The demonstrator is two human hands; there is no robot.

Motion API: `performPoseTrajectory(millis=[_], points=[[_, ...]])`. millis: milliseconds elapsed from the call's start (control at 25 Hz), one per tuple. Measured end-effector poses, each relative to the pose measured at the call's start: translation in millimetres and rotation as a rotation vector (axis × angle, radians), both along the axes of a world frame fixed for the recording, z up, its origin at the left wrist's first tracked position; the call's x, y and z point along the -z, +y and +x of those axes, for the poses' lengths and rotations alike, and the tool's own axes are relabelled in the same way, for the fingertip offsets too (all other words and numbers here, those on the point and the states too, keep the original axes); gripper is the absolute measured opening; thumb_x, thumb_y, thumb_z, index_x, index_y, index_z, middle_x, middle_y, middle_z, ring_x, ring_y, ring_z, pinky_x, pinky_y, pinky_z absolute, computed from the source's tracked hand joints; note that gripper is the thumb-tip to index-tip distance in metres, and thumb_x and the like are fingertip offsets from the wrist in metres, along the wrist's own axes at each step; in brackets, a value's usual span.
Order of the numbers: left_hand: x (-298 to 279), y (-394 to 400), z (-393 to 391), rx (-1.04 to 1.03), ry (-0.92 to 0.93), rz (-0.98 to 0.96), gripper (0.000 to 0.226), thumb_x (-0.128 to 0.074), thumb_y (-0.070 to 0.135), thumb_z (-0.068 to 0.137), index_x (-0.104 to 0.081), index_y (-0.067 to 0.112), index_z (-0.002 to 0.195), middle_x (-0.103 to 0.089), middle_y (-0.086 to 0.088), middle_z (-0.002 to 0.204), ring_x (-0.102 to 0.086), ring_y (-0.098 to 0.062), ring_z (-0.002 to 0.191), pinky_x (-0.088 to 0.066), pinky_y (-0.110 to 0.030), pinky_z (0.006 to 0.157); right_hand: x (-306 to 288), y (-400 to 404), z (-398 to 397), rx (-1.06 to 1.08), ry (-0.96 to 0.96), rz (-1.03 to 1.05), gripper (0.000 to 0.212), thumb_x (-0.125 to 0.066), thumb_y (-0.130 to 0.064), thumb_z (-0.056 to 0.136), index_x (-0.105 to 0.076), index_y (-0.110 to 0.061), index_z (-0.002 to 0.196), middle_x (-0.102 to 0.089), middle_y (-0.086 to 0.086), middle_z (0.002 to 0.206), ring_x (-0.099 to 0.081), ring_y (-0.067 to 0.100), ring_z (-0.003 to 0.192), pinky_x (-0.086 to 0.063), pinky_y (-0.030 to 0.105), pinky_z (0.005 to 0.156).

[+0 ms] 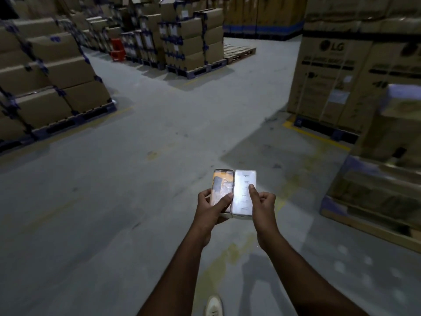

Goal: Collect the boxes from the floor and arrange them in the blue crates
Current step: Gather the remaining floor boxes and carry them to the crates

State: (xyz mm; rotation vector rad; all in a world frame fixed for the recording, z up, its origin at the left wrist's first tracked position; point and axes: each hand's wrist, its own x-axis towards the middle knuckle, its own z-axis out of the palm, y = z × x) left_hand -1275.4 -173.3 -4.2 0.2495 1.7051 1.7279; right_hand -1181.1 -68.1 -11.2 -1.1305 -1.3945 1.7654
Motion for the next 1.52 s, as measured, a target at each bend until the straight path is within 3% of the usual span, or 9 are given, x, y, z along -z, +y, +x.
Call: performPoseTrajectory(millis=[120, 240, 360, 560, 840, 1000, 1160, 1320, 1520], points=[[-8, 22, 33, 0.148, -0.028, -0.037, 0.079, -0.078, 0.054, 0.067, -0.046, 0.021, 0.132, -0.068, -0.002, 0.124, -0.074, -0.015, 0.094, -0.060, -0.041, 0.085, -11, 12, 52, 0.090, 0.019, -0.021, 0.035, -0.059, -0.055, 0.090, -0.042, -0.025, 0.100, -0.055, 0.010, 0.121, -0.062, 0.022, 0.104, -0.052, 0.042, 0.087], [-15, 53, 60, 0.350, -0.075, -0.066, 0.083, -0.071, 0.072, 0.071, -0.053, 0.022, 0.135, -0.072, -0.002, 0.121, -0.072, -0.021, 0.105, -0.054, -0.046, 0.095, -20, 24, 99, 0.170, 0.043, -0.039, 0.041, -0.059, -0.050, 0.092, -0.043, -0.020, 0.114, -0.058, 0.003, 0.117, -0.062, 0.020, 0.104, -0.050, 0.041, 0.090], [-29, 88, 94, 0.574, -0.166, -0.017, 0.054, -0.050, 0.064, 0.093, -0.066, 0.025, 0.128, -0.074, -0.001, 0.118, -0.071, -0.021, 0.103, -0.050, -0.049, 0.100, -28, 44, 142, 0.283, 0.040, -0.017, 0.042, -0.058, -0.047, 0.093, -0.043, -0.016, 0.118, -0.060, 0.003, 0.115, -0.063, 0.017, 0.101, -0.050, 0.038, 0.088], [-37, 139, 140, 0.816, -0.206, -0.007, 0.050, -0.044, 0.057, 0.099, -0.064, 0.024, 0.131, -0.072, -0.006, 0.123, -0.068, -0.026, 0.108, -0.044, -0.058, 0.107, -41, 65, 197, 0.501, 0.049, -0.011, 0.034, -0.055, -0.044, 0.096, -0.043, -0.015, 0.111, -0.062, 0.001, 0.104, -0.063, 0.013, 0.088, -0.052, 0.032, 0.075], [-29, 183, 211, 1.156, -0.150, -0.041, 0.040, -0.047, 0.054, 0.099, -0.070, 0.028, 0.119, -0.073, -0.004, 0.120, -0.071, -0.022, 0.105, -0.050, -0.045, 0.098, -37, 53, 272, 0.812, 0.063, -0.060, 0.041, -0.048, -0.055, 0.096, -0.044, -0.017, 0.112, -0.065, -0.001, 0.105, -0.067, 0.018, 0.095, -0.054, 0.040, 0.082], [-23, 190, 274, 1.298, -0.118, -0.119, 0.045, -0.046, 0.058, 0.097, -0.069, 0.028, 0.121, -0.075, -0.003, 0.118, -0.072, -0.021, 0.103, -0.050, -0.042, 0.097, -30, 36, 326, 0.960, 0.113, -0.070, 0.038, -0.045, -0.051, 0.098, -0.042, -0.018, 0.116, -0.066, -0.003, 0.104, -0.068, 0.016, 0.094, -0.054, 0.041, 0.084], [-22, 210, 342, 1.407, -0.156, -0.103, 0.060, -0.038, 0.068, 0.095, -0.066, 0.027, 0.130, -0.072, -0.004, 0.123, -0.069, -0.024, 0.114, -0.049, -0.043, 0.099, -20, 38, 388, 1.086, 0.184, -0.098, 0.035, -0.049, -0.052, 0.097, -0.046, -0.021, 0.114, -0.069, 0.000, 0.107, -0.069, 0.018, 0.096, -0.053, 0.046, 0.090], [-25, 229, 430, 1.535, -0.197, -0.064, 0.069, -0.026, 0.070, 0.097, -0.062, 0.025, 0.136, -0.069, -0.006, 0.129, -0.066, -0.027, 0.119, -0.051, -0.043, 0.097, -17, 43, 473, 1.170, 0.229, -0.090, 0.036, -0.050, -0.050, 0.097, -0.048, -0.021, 0.118, -0.070, 0.001, 0.109, -0.068, 0.021, 0.100, -0.052, 0.050, 0.093], [-37, 241, 567, 1.636, -0.150, -0.080, 0.060, -0.031, 0.065, 0.098, -0.067, 0.029, 0.129, -0.072, -0.004, 0.123, -0.069, -0.023, 0.109, -0.051, -0.045, 0.093, -28, 46, 600, 1.279, 0.253, -0.026, 0.031, -0.051, -0.044, 0.098, -0.047, -0.020, 0.118, -0.069, 0.003, 0.113, -0.069, 0.020, 0.099, -0.054, 0.046, 0.089]])
